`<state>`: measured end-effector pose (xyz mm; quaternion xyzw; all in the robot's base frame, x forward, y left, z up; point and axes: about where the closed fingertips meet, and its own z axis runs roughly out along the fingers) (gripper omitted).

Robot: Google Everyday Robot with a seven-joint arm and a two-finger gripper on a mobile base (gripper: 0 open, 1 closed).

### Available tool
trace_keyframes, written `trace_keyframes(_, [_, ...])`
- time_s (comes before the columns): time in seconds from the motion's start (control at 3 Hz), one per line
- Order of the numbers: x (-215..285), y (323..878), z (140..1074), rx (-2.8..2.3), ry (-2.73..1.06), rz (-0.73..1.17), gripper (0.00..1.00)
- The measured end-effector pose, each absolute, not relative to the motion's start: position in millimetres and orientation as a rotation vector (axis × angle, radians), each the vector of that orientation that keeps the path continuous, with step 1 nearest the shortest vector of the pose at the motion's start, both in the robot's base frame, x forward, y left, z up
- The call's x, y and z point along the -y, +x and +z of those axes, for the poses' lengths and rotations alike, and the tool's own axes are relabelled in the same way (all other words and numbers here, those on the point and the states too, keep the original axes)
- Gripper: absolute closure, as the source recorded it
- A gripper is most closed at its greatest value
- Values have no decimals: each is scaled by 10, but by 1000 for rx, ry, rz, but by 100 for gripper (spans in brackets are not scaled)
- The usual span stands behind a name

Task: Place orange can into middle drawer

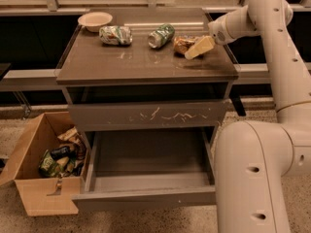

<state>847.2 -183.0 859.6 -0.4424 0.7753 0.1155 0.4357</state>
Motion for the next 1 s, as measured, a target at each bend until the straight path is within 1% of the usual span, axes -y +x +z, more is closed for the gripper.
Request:
trace_keyframes(0.67, [1894,8481,8390,-2017,-1084,276,48])
trace_keyframes(1.0, [1912,8327,8619,-1996,-1118,276,72])
